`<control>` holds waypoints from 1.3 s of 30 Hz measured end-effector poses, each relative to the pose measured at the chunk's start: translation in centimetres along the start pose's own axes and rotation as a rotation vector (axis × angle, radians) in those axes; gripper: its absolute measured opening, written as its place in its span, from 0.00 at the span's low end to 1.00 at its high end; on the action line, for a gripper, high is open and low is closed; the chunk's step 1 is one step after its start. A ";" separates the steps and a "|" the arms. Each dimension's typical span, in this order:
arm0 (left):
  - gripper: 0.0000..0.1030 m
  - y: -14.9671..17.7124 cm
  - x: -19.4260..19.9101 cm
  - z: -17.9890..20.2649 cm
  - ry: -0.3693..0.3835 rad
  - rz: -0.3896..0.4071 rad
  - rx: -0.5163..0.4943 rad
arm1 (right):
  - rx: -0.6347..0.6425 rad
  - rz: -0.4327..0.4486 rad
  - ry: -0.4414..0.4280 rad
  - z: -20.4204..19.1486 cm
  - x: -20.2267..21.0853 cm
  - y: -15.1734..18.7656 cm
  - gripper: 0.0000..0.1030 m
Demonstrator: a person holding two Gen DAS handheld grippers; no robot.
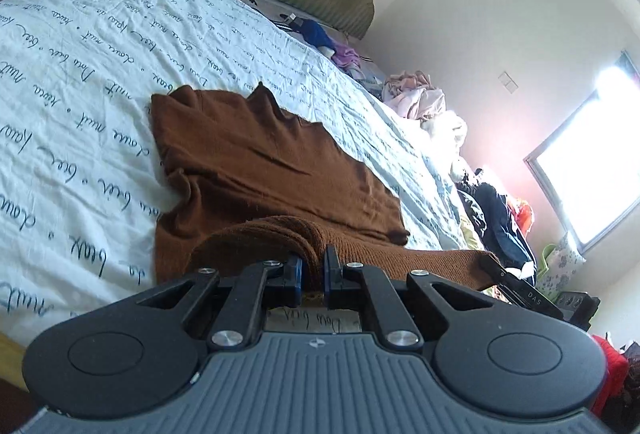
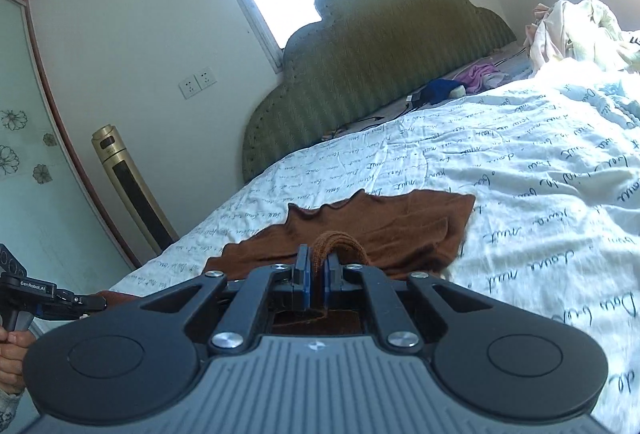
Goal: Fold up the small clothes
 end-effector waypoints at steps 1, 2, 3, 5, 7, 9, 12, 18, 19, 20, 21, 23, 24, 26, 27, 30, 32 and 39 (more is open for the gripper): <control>0.10 -1.3 -0.6 -0.2 0.004 -0.005 0.006 | -0.007 0.002 0.002 0.6 -0.7 -0.9 0.05; 0.10 -2.3 -1.1 -0.4 0.002 -0.009 0.019 | -0.016 0.004 0.011 1.1 -1.3 -1.6 0.05; 0.10 -3.4 -1.7 -0.6 0.001 -0.017 0.031 | -0.030 0.002 0.012 1.6 -1.9 -2.2 0.05; 0.10 -5.7 -3.2 -1.2 0.006 -0.047 0.061 | -0.072 -0.006 0.006 3.1 -3.3 -3.5 0.05; 0.10 -8.1 -5.0 -1.6 0.005 -0.068 0.081 | -0.122 -0.024 -0.001 4.7 -4.9 -4.6 0.05; 0.10 -10.1 -6.7 -2.0 -0.019 -0.087 0.093 | -0.163 -0.055 -0.005 6.1 -6.7 -5.5 0.05; 0.10 -13.0 -9.8 -3.7 -0.031 -0.124 0.130 | -0.236 -0.118 -0.013 8.4 -10.3 -6.8 0.05; 0.10 -16.4 -15.9 -9.2 -0.058 -0.221 0.265 | -0.380 -0.281 -0.013 12.9 -18.1 -7.4 0.06; 0.10 -16.7 -16.6 -10.1 -0.068 -0.225 0.283 | -0.389 -0.301 -0.009 13.3 -19.1 -7.5 0.06; 0.10 -16.9 -17.1 -10.7 -0.068 -0.229 0.299 | -0.382 -0.327 0.004 13.5 -20.1 -7.5 0.06; 0.10 -17.1 -17.7 -11.4 -0.062 -0.231 0.318 | -0.381 -0.345 0.014 13.7 -20.9 -7.6 0.06; 0.10 -17.4 -18.5 -12.6 -0.053 -0.230 0.354 | -0.393 -0.370 0.014 14.1 -22.6 -7.8 0.06; 0.10 -17.5 -18.7 -13.1 -0.046 -0.229 0.370 | -0.384 -0.378 0.026 14.1 -23.2 -8.0 0.06; 0.10 -17.6 -18.7 -13.6 -0.035 -0.216 0.385 | -0.386 -0.395 0.019 14.2 -24.4 -8.3 0.06; 0.11 -17.6 -18.6 -13.9 -0.038 -0.216 0.386 | -0.380 -0.400 0.030 14.2 -24.8 -8.5 0.06; 0.11 -17.5 -18.8 -14.7 -0.025 -0.215 0.407 | -0.383 -0.411 0.029 14.4 -26.2 -8.8 0.06; 0.14 -17.5 -19.1 -15.1 -0.019 -0.218 0.414 | -0.380 -0.428 0.033 14.5 -27.2 -8.8 0.07; 0.22 -18.5 -17.5 -15.1 -0.083 -0.178 0.383 | -0.274 -0.506 0.069 13.1 -28.0 -10.1 0.40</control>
Point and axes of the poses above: each gripper's, at about its wrist camera, not at the fingertips, and x roughly against the way its jaws point, z to its right, y to its underside, the point moved 5 cm from there along -x, roughly the way its jaws point, and after that the axes turned 8 degrees about -z, right-handed, at the moved point
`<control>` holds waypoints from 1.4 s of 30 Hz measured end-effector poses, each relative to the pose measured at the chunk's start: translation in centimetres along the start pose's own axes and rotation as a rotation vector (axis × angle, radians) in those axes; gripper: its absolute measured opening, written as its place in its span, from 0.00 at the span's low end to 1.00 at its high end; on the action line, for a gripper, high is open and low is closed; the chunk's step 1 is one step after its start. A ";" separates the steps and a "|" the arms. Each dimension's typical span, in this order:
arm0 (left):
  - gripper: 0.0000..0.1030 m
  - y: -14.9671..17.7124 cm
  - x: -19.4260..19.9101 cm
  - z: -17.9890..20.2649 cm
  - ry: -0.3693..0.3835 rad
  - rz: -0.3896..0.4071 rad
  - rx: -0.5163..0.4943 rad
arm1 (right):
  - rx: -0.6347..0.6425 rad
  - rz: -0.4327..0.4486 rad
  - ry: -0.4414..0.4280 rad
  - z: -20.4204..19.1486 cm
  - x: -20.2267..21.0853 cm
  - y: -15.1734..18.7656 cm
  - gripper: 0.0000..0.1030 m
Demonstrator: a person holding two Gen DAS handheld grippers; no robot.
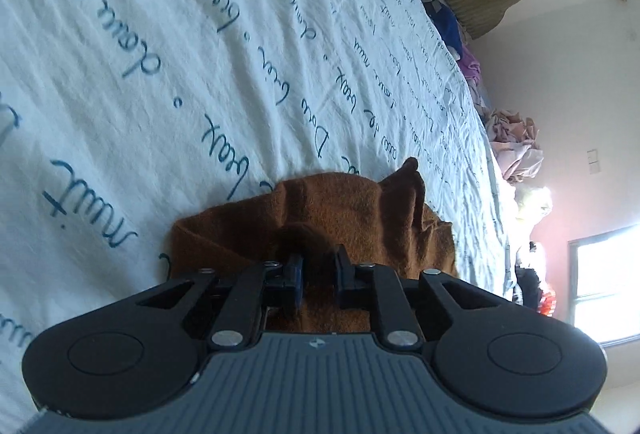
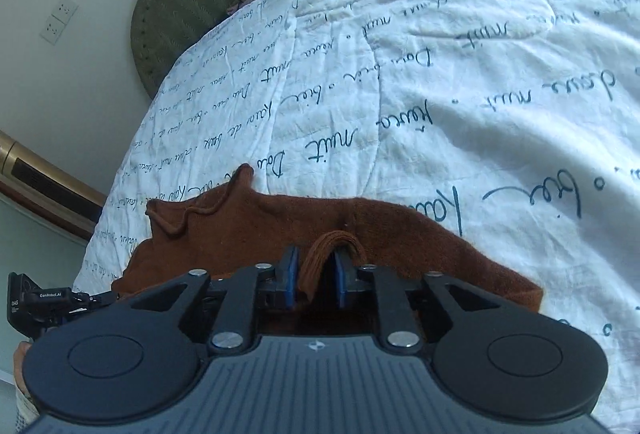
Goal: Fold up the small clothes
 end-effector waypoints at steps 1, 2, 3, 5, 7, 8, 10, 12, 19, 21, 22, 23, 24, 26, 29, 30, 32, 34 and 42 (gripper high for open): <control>0.35 0.2 1.3 0.7 -0.063 0.050 -0.039 | 0.033 0.022 0.023 -0.6 1.0 -0.2 0.82; 0.51 0.3 2.7 1.4 -0.115 0.109 -0.074 | 0.061 0.054 0.048 -1.1 2.0 -0.4 1.00; 0.54 0.6 4.0 2.2 -0.152 0.165 -0.115 | 0.085 0.093 0.064 -1.5 3.0 -0.4 1.00; 0.54 1.6 6.2 4.2 -0.196 0.239 -0.201 | 0.124 0.144 0.078 -2.0 5.1 -0.9 1.00; 0.55 2.9 7.0 6.1 -0.161 0.230 -0.257 | 0.143 0.152 0.054 -2.3 6.3 -0.9 1.00; 0.59 3.7 6.5 7.0 -0.121 0.188 -0.281 | 0.158 0.147 0.018 -2.7 6.4 -0.6 1.00; 0.60 5.4 4.1 8.5 -0.064 0.102 -0.310 | 0.187 0.115 -0.036 -3.5 5.7 0.4 1.00; 0.62 6.5 0.9 9.1 -0.093 0.055 -0.355 | 0.211 0.055 -0.096 -4.7 3.6 1.8 1.00; 0.46 5.7 0.3 3.8 -0.245 0.068 -0.274 | 0.253 -0.055 0.024 -3.8 0.0 4.1 0.98; 0.68 6.8 4.8 3.7 -0.219 0.145 -0.288 | 0.275 0.010 0.038 -3.8 4.0 4.7 0.98; 0.75 7.5 6.5 3.6 -0.216 0.172 -0.298 | 0.291 0.039 0.054 -3.6 5.8 5.2 0.99; 0.75 8.4 7.8 3.2 -0.207 0.180 -0.295 | 0.282 0.064 0.068 -2.9 7.7 6.0 0.99; 0.75 9.4 8.8 2.9 -0.182 0.171 -0.290 | 0.257 0.085 0.064 -2.0 9.2 6.8 0.99; 0.75 11.1 9.4 1.5 -0.155 0.134 -0.265 | 0.191 0.094 0.023 0.2 10.9 8.8 0.99; 0.76 12.7 8.2 -0.7 -0.159 0.079 -0.217 | 0.075 0.086 -0.034 3.4 11.3 11.4 0.99; 0.76 12.8 7.7 -1.4 -0.149 0.059 -0.185 | 0.042 0.079 -0.083 4.1 11.0 12.1 0.99; 0.77 13.1 6.3 -2.6 -0.084 0.004 -0.130 | -0.036 0.077 -0.157 5.2 10.0 13.2 0.99; 0.85 13.1 5.6 -3.2 -0.040 -0.001 -0.078 | -0.068 0.073 -0.216 5.5 8.8 13.7 0.99; 0.15 13.2 3.9 -3.0 0.020 -0.119 0.007 | -0.027 0.047 -0.207 2.5 5.1 14.1 0.17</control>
Point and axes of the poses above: each gripper's, at about its wrist camera, not at the fingertips, and x roughly against the way its jaws point, z to its right, y to its underside, the point moved 5 cm from there along -x, roughly the way its jaws point, and after that the axes turned 8 degrees about -z, right-handed, at the moved point
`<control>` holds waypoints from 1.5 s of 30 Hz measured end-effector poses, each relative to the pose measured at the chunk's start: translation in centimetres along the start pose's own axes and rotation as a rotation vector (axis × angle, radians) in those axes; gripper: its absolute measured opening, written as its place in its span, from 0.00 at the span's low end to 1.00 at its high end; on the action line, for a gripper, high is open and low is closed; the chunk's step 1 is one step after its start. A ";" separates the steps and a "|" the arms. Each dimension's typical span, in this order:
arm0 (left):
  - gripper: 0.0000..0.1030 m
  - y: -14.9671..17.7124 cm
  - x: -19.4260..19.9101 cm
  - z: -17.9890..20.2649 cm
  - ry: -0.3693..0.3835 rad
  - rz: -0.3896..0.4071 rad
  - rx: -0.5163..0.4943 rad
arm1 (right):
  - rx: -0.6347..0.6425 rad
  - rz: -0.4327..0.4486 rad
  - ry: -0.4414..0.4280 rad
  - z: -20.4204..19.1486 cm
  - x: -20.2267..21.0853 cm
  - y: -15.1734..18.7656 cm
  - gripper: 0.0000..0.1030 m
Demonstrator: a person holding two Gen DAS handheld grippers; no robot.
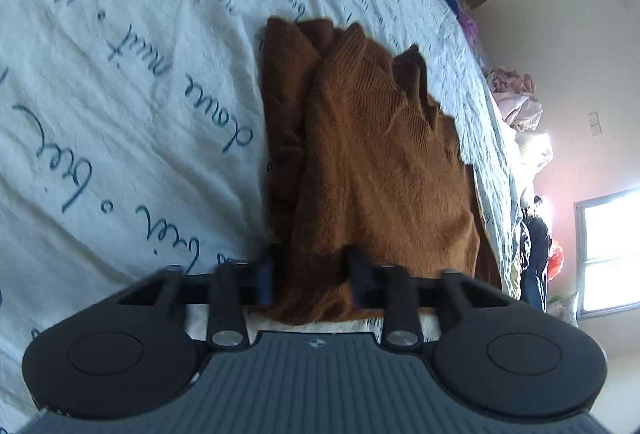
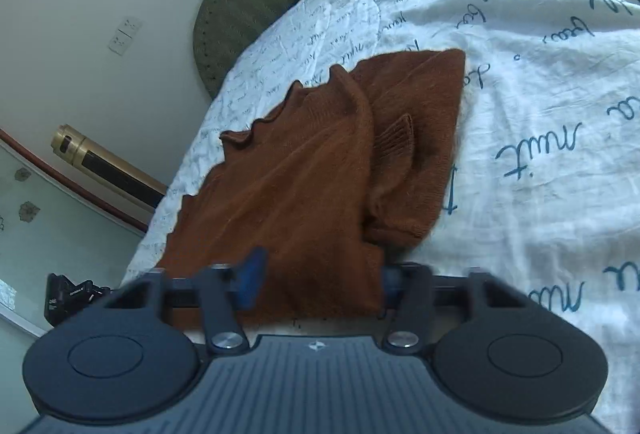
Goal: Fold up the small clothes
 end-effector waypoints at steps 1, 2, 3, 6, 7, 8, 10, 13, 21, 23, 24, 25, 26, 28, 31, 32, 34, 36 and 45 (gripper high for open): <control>0.15 0.1 -0.5 -0.2 0.020 -0.015 0.008 | -0.017 -0.005 -0.018 0.2 -0.3 0.2 0.16; 0.15 0.2 -0.5 -0.3 0.012 -0.019 0.007 | -0.018 0.002 -0.027 0.3 -0.4 0.3 0.16; 0.15 0.1 -0.6 -0.5 0.011 -0.028 0.012 | -0.016 0.005 -0.020 0.3 -0.4 0.4 0.16; 0.11 -0.2 0.1 -0.1 0.008 -0.031 -0.022 | -0.001 0.034 0.000 -0.1 0.2 0.6 0.12; 0.11 -0.5 0.5 0.3 -0.002 -0.038 -0.046 | 0.008 0.041 0.004 -0.4 0.5 0.5 0.11; 0.11 -0.6 0.9 0.8 -0.015 -0.047 -0.066 | 0.024 0.054 0.009 -0.8 1.0 0.4 0.11; 0.11 -0.6 2.0 2.0 -0.061 -0.057 -0.133 | 0.054 0.075 0.012 -2.1 2.1 0.2 0.10; 0.09 -0.3 2.7 2.7 -0.132 -0.082 -0.197 | 0.121 0.087 0.031 -4.0 3.9 0.6 0.08; 0.11 0.8 3.1 -2.0 -0.150 -0.068 -0.108 | 0.019 -0.021 0.077 1.2 2.2 2.8 0.18; 0.13 1.4 5.7 0.6 -0.200 0.011 -0.202 | 0.057 0.005 0.172 0.1 4.5 2.2 0.54; 0.16 1.6 6.5 2.0 -0.208 0.040 -0.233 | 0.116 0.051 0.232 -0.9 5.9 1.8 0.83; 0.36 1.8 7.0 4.0 -0.199 0.064 -0.275 | 0.195 0.114 0.292 -2.2 7.3 1.4 0.92; 0.60 1.8 6.9 5.9 -0.186 0.096 -0.316 | 0.264 0.157 0.320 -3.5 8.2 1.0 0.92; 0.86 1.7 5.3 9.7 -0.184 0.186 -0.406 | 0.385 0.158 0.319 -6.3 7.6 0.1 0.92; 0.86 0.4 0.2 13.9 -0.239 0.267 -0.493 | 0.549 0.177 0.320 -10.0 3.2 -1.2 0.92; 0.86 -0.5 -1.9 14.8 -0.278 0.286 -0.507 | 0.583 0.152 0.333 -10.6 0.9 -1.8 0.91; 0.85 -2.4 -6.4 15.6 -0.441 0.309 -0.502 | 0.615 0.118 0.414 -11.0 -3.5 -3.2 0.92; 0.84 -4.1 -9.4 14.7 -0.545 0.292 -0.473 | 0.636 0.065 0.399 -10.7 -7.3 -4.5 0.91; 0.94 -3.8 -10.8 11.6 -0.642 0.315 -0.470 | 0.604 -0.002 0.453 -5.1 -8.0 -4.4 0.91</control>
Point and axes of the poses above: each gripper's, at about its wrist camera, not at the fingertips, and x roughly against the way its jaws point, z to its right, y to its underside, the point moved 5 cm from there along -x, roughly the way its jaws point, and after that the axes turned 8 degrees about -z, right-handed, at the moved point
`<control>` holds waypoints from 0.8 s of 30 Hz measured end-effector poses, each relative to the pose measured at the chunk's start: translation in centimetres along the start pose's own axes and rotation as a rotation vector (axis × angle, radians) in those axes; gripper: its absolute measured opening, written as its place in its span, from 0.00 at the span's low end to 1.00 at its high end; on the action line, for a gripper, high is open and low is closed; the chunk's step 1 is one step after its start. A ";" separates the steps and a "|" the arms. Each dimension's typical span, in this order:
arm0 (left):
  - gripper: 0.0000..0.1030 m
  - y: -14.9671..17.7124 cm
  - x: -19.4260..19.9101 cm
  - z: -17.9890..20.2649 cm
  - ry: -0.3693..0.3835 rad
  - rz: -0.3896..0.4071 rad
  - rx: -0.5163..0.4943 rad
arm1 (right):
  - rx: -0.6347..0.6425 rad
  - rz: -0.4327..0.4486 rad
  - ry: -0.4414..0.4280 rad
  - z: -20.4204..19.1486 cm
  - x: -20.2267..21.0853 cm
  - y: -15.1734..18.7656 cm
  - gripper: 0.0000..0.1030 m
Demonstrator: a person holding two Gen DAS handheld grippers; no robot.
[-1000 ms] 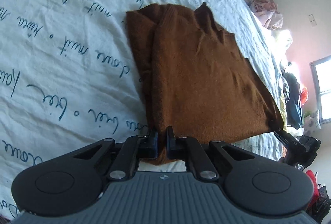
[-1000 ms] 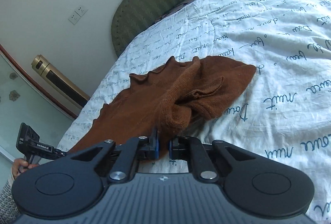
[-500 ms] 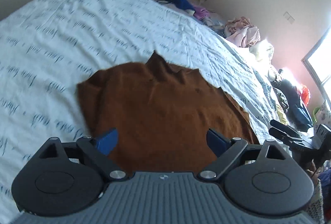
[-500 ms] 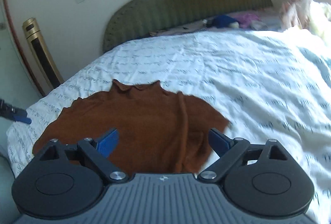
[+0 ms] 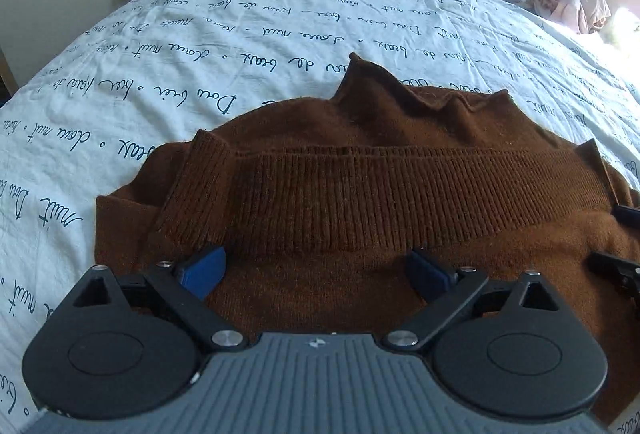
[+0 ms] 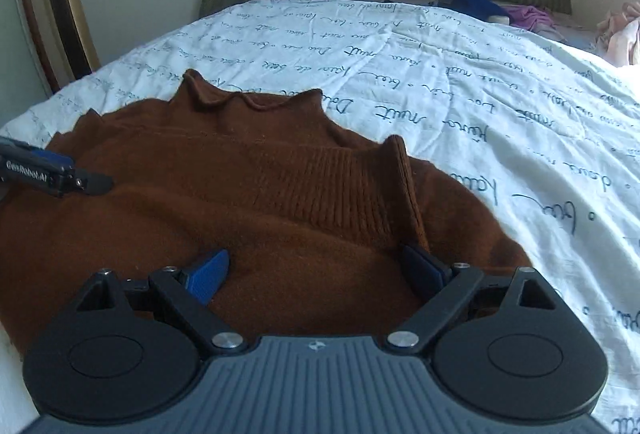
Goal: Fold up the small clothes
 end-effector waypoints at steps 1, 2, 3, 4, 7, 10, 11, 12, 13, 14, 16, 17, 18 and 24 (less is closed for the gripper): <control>0.94 0.0 0.0 0.0 -0.001 0.003 -0.004 | -0.006 0.009 0.003 0.3 0.3 0.3 0.91; 0.94 0.1 0.0 0.1 -0.005 0.005 -0.011 | -0.015 0.008 0.018 0.8 0.7 0.8 0.91; 0.94 0.2 0.1 0.1 -0.006 0.008 -0.011 | -0.010 -0.001 0.035 1.1 0.9 1.1 0.94; 0.94 0.3 0.2 0.1 -0.008 0.009 -0.011 | -0.018 -0.009 0.033 1.5 1.1 1.3 0.94; 0.93 0.5 0.9 0.1 0.000 -0.005 0.002 | -0.041 -0.013 0.049 2.2 2.6 1.4 0.95; 0.93 0.8 1.5 0.0 0.008 -0.013 0.012 | -0.012 0.024 0.107 0.8 4.8 1.3 0.95; 0.93 0.9 1.7 0.0 0.006 -0.013 0.011 | -0.005 0.038 0.103 0.1 5.6 1.4 0.95; 0.93 1.0 1.8 0.0 0.007 -0.014 0.014 | -0.003 0.051 0.096 -0.5 6.1 1.5 0.95; 0.93 1.2 1.9 0.0 0.007 -0.016 0.018 | 0.003 0.067 0.076 -1.2 6.6 1.6 0.95; 0.93 1.3 2.0 0.0 0.007 -0.015 0.020 | 0.011 0.079 0.058 -1.8 6.8 1.8 0.95; 0.93 1.5 2.2 -0.1 0.004 -0.018 0.020 | 0.027 0.084 0.051 -3.0 6.8 2.3 0.95; 0.93 1.6 2.2 -0.1 0.004 -0.020 0.020 | 0.034 0.082 0.045 -3.5 6.6 2.6 0.95; 0.93 1.8 2.1 -0.2 0.005 -0.023 0.021 | 0.046 0.068 0.022 -4.1 6.1 3.0 0.95; 0.94 3.0 2.6 -1.2 0.005 -0.011 -0.004 | 0.071 0.026 0.059 -3.8 4.6 5.7 0.95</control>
Point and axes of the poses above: each gripper's, at about its wrist camera, not at the fingertips, and x roughly against the way its jaws point, z to its right, y to its underside, the point moved 5 cm from there along -x, roughly the way its jaws point, and after that the axes turned 8 degrees about -z, right-handed, at the moved point
